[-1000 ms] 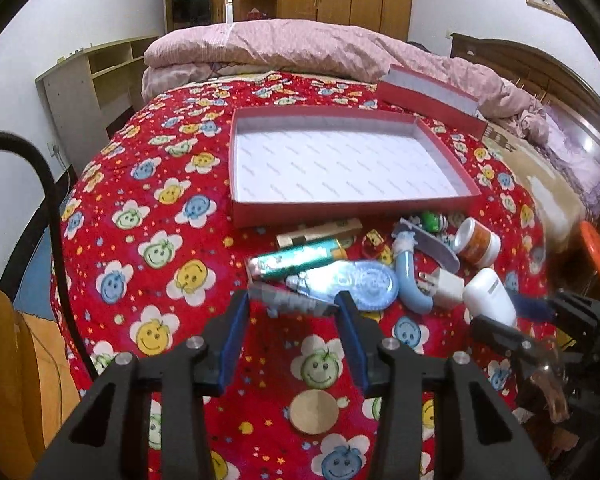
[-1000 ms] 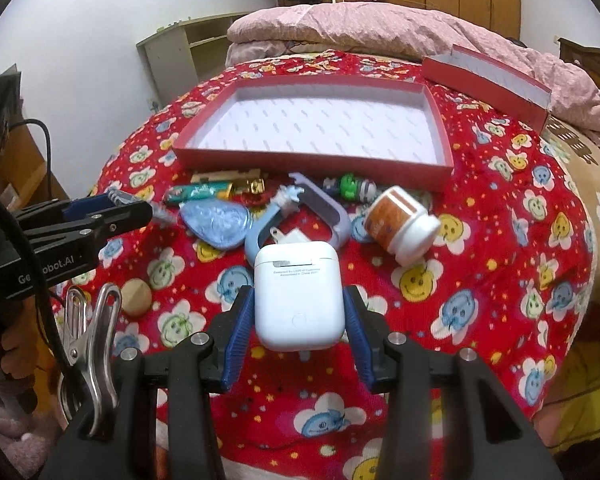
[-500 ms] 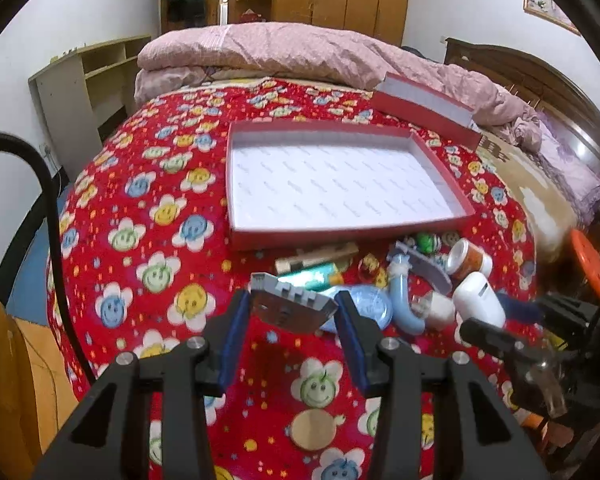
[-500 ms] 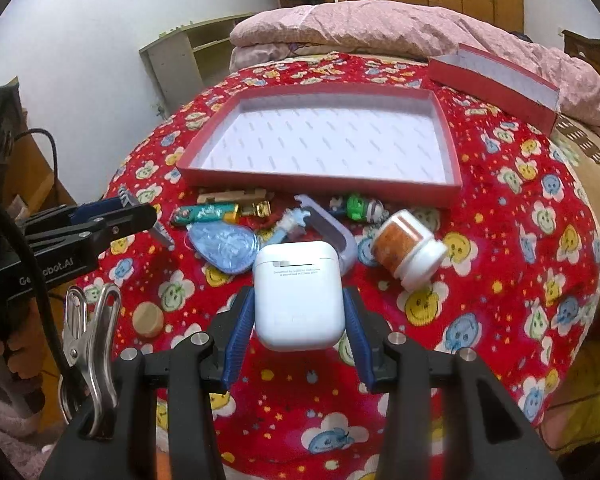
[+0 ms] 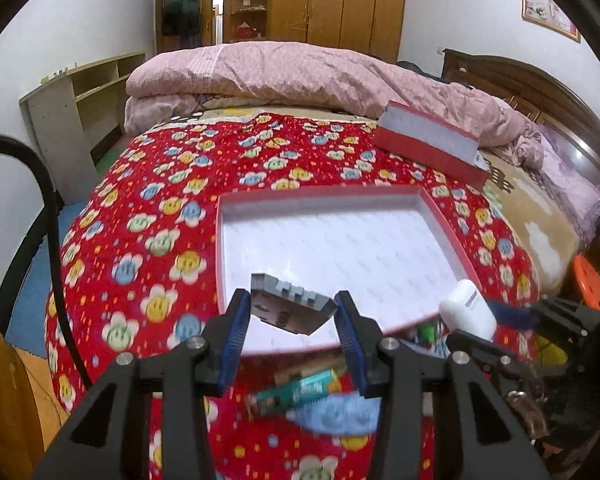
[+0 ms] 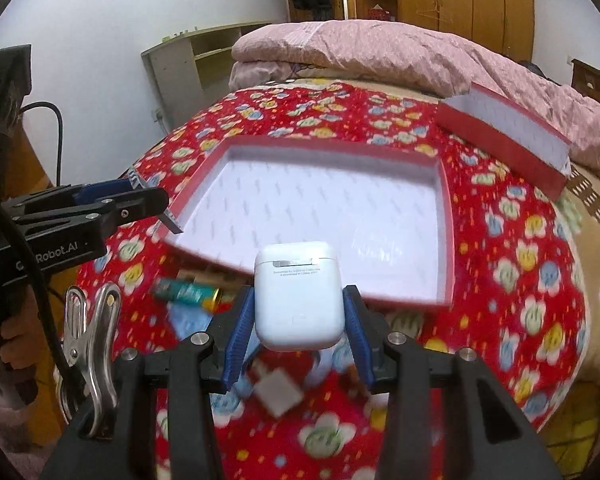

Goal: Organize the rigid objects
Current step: 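Carry both held objects into the white tray and open both grippers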

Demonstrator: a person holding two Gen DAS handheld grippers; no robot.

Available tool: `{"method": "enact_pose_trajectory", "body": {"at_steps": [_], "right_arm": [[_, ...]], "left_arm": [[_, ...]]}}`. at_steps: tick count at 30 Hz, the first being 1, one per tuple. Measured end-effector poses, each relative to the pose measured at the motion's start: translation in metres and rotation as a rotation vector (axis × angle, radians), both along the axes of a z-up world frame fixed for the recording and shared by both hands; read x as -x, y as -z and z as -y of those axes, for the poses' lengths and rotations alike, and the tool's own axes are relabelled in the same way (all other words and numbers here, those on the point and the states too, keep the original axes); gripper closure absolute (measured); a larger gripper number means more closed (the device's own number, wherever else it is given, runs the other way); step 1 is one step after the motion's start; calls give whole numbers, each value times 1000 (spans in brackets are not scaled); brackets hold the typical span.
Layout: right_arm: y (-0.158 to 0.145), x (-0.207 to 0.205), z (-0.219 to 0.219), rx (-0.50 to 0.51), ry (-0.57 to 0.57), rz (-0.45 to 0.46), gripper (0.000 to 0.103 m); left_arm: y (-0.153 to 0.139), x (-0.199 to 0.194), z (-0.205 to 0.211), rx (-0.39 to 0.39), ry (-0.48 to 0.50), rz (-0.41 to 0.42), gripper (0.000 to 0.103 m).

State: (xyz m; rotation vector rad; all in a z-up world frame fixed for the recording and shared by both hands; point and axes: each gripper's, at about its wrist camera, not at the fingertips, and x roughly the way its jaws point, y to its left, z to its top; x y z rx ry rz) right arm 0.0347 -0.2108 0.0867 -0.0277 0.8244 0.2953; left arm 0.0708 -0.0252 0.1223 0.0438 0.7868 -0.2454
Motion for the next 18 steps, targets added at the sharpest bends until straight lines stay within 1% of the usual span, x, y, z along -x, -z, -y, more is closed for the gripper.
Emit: {"method": "enact_pose_trajectory", "body": {"at_steps": [7, 11, 18], "right_arm": [[-1, -47, 9, -3, 33, -25, 58], [3, -68, 16, -20, 58, -44, 58], [14, -100, 21, -16, 76, -61, 58]], "left_arm": [[4, -40, 16, -16, 6, -20, 57], [14, -63, 24, -16, 2, -38, 57], [37, -98, 35, -36, 4, -74, 57]]}}
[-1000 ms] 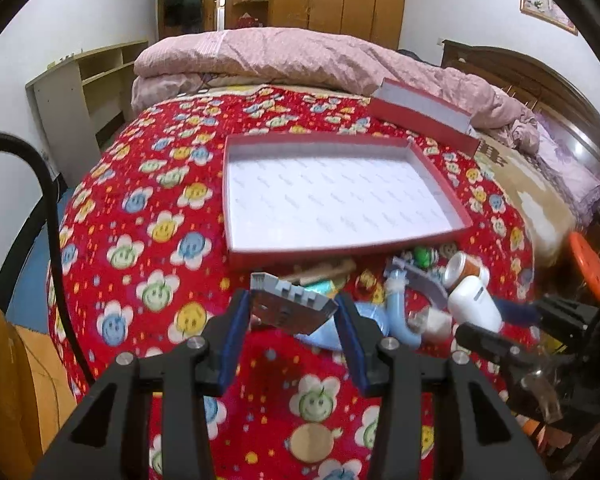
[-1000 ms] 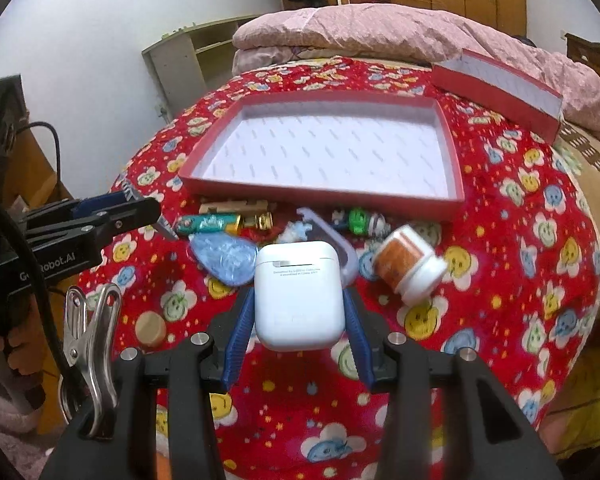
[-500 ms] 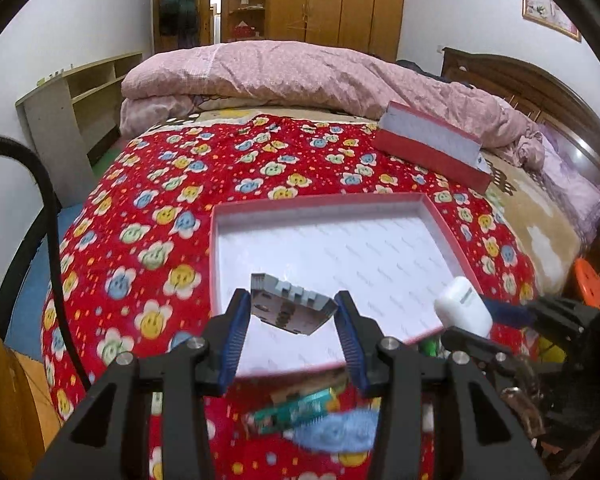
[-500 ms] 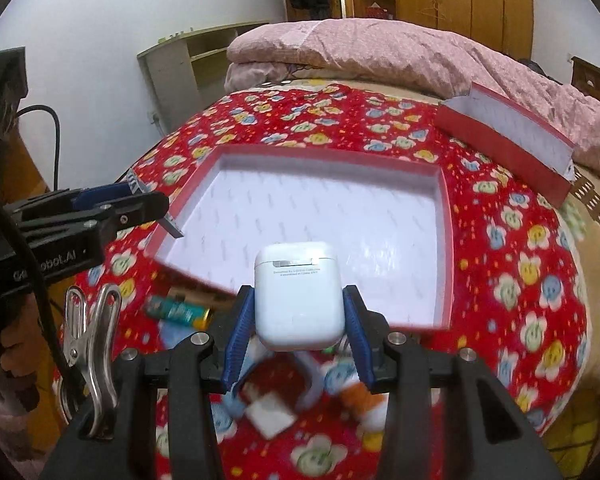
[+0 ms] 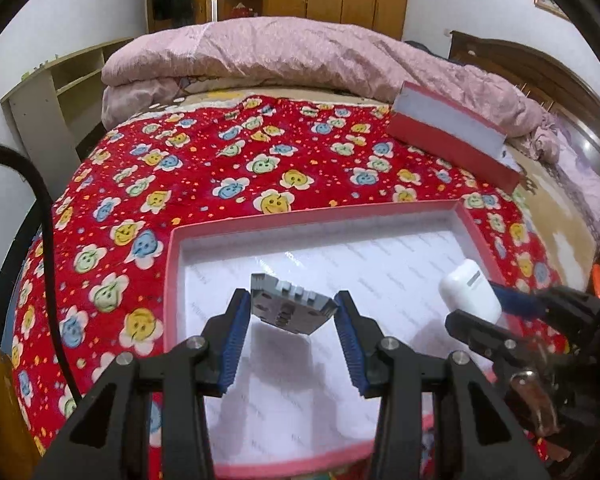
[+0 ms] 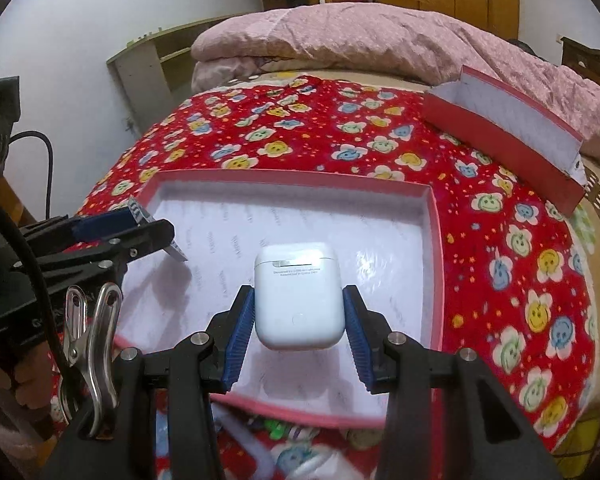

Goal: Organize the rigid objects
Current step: 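Carry both held objects into the white tray and open both grippers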

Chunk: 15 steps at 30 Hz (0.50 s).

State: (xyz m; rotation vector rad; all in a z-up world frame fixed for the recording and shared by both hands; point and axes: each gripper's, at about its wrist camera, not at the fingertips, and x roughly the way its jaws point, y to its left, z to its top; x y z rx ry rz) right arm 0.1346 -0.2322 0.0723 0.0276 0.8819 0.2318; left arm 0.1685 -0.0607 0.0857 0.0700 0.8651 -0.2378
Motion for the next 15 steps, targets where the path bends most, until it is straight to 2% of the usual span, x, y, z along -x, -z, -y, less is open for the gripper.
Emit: {"method": "enact_pose_trajectory", "body": {"at_steps": [5, 15], "right_arm": [[12, -21, 4, -14, 11, -26, 58], [30, -39, 9, -26, 31, -65, 58]], "left_arm": [[7, -17, 6, -30, -9, 16, 60], [23, -28, 8, -25, 5, -34, 60]]}}
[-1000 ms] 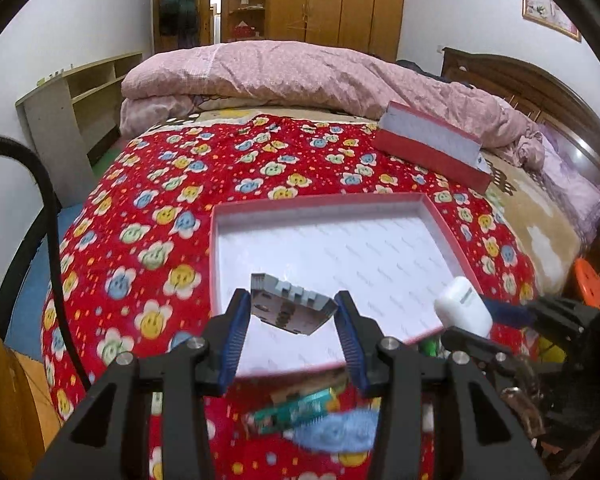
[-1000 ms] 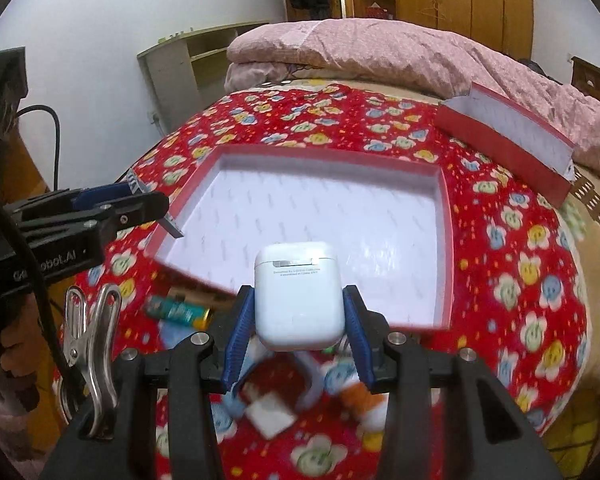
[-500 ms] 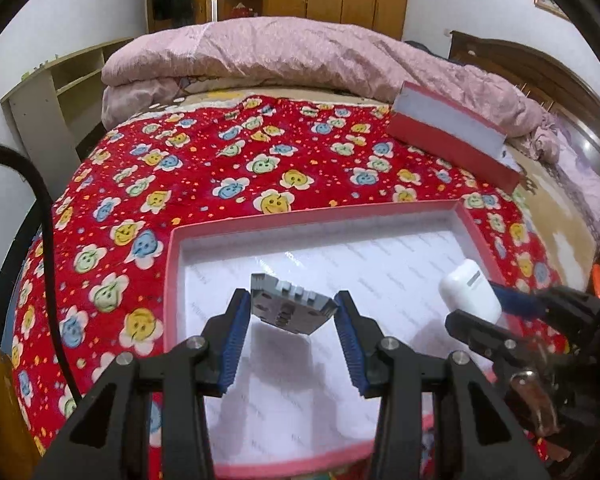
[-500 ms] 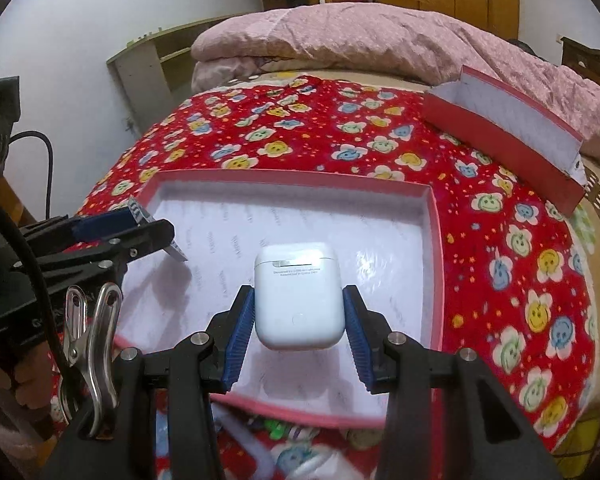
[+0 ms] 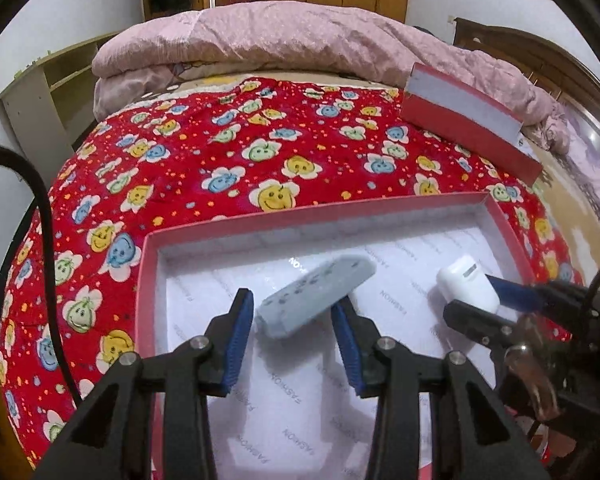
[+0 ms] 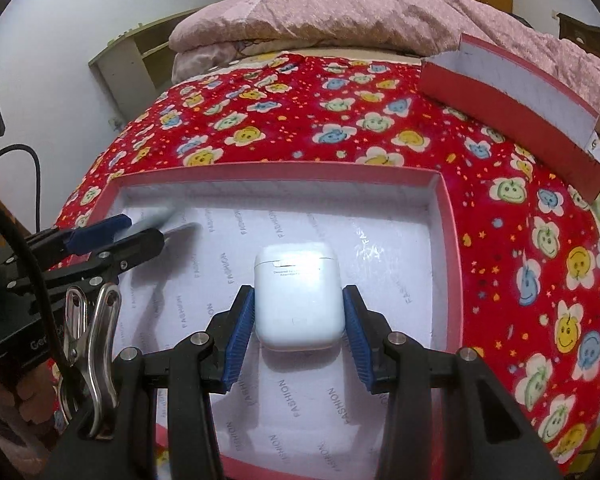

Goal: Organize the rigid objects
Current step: 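Carry both held objects into the white tray and open both grippers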

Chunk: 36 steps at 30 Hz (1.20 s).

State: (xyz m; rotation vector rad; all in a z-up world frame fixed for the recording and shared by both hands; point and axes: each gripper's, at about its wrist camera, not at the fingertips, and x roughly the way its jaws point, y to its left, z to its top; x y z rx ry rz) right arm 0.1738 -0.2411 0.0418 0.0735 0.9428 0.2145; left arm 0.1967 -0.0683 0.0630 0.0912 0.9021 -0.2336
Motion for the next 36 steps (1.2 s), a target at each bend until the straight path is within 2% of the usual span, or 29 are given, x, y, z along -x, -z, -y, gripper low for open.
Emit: {"method": "enact_pose_trajectory", "body": {"at_steps": [2, 4, 6, 8, 10, 16, 18, 23, 28, 32, 36], "right_arm": [[2, -1, 0, 4, 1, -7, 58], [2, 0, -1, 9, -3, -2, 58], [1, 1, -2, 22, -6, 6, 52], [0, 2, -1, 31, -2, 20, 40], [-2, 5, -1, 41, -3, 33, 38], [7, 9, -1, 52, -4, 16, 38], [7, 12, -4, 57, -6, 23, 38], [7, 17, -8, 6, -33, 10, 37], [7, 21, -17, -31, -69, -2, 37], [8, 28, -25, -50, -86, -4, 37], [8, 35, -30, -63, -94, -3, 37]], "left_arm": [[1, 1, 1, 0, 3, -6, 58], [2, 2, 2, -7, 4, -13, 47], [2, 3, 2, -12, 2, -7, 42], [1, 6, 1, -20, -4, 0, 38], [2, 7, -1, -22, -12, 1, 33], [17, 13, -11, -41, -46, -21, 31], [19, 18, -15, -56, -42, -3, 31], [21, 27, -21, -74, -29, 15, 31], [21, 27, -34, -73, -48, -6, 30], [19, 25, -44, -116, -59, 8, 30], [18, 21, -50, -109, -57, -17, 30]]}}
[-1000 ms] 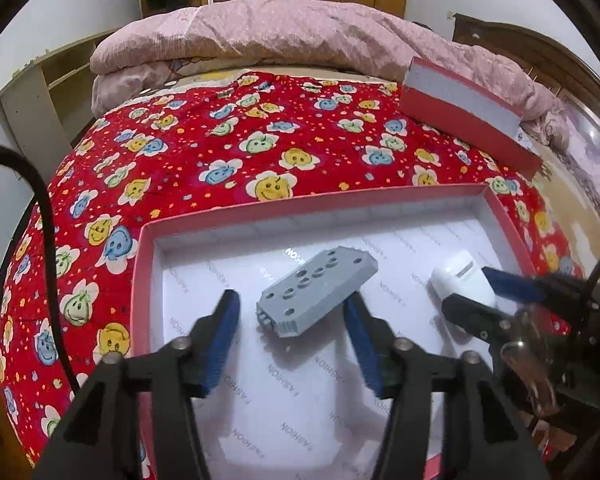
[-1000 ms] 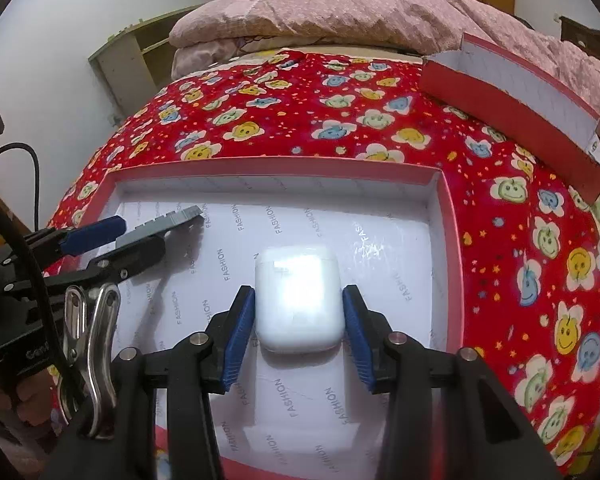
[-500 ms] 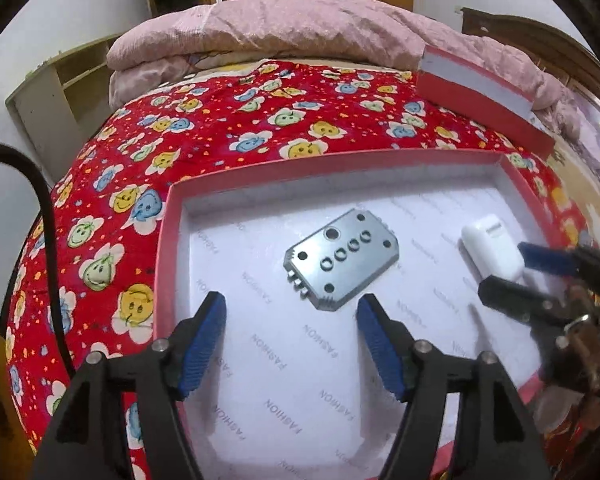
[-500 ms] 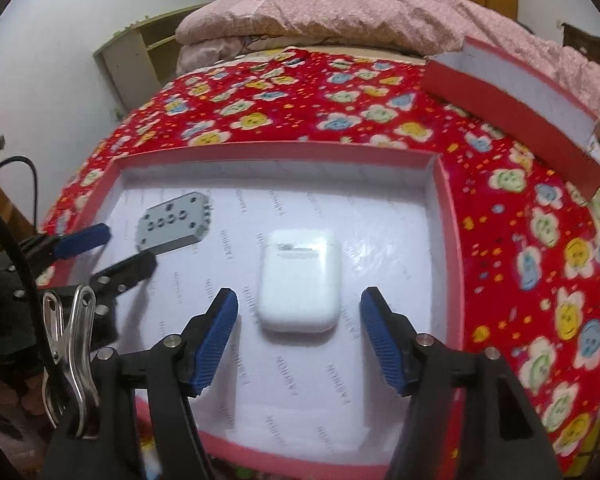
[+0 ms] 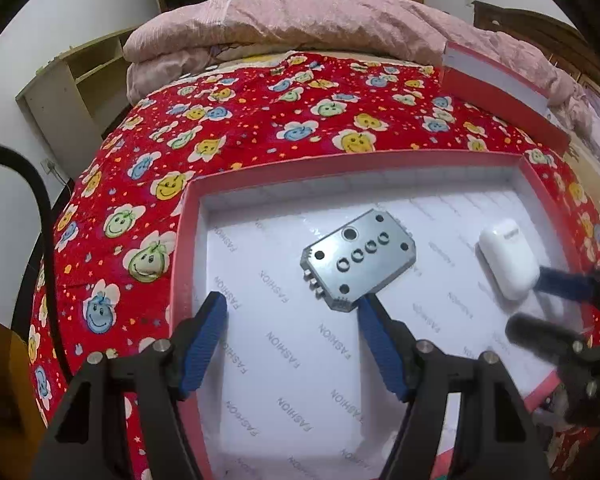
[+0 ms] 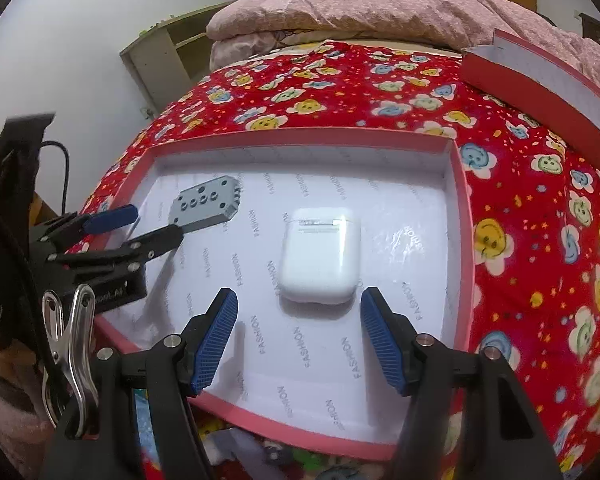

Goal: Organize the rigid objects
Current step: 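Carry both held objects into the white tray and open both grippers, then withdraw both grippers from the tray back toward the object pile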

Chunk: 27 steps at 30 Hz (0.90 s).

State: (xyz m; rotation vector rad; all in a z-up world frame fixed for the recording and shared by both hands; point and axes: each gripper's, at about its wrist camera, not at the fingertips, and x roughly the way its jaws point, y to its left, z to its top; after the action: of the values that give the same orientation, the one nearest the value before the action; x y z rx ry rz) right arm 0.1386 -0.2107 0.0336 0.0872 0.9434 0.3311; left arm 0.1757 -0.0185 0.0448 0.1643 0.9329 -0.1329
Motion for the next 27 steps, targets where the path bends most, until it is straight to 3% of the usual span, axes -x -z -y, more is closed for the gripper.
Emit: {"method": "enact_pose_trajectory", "body": {"at_steps": [7, 14, 27], "right_arm": [[0, 7, 1, 1, 1, -7, 37], [1, 16, 7, -14, 19, -10, 37], [-17, 49, 11, -22, 28, 43, 37]], "left_arm": [[0, 7, 0, 19, -17, -10, 30], [-9, 23, -7, 84, -33, -23, 30], [-26, 79, -12, 119, -23, 10, 29]]}}
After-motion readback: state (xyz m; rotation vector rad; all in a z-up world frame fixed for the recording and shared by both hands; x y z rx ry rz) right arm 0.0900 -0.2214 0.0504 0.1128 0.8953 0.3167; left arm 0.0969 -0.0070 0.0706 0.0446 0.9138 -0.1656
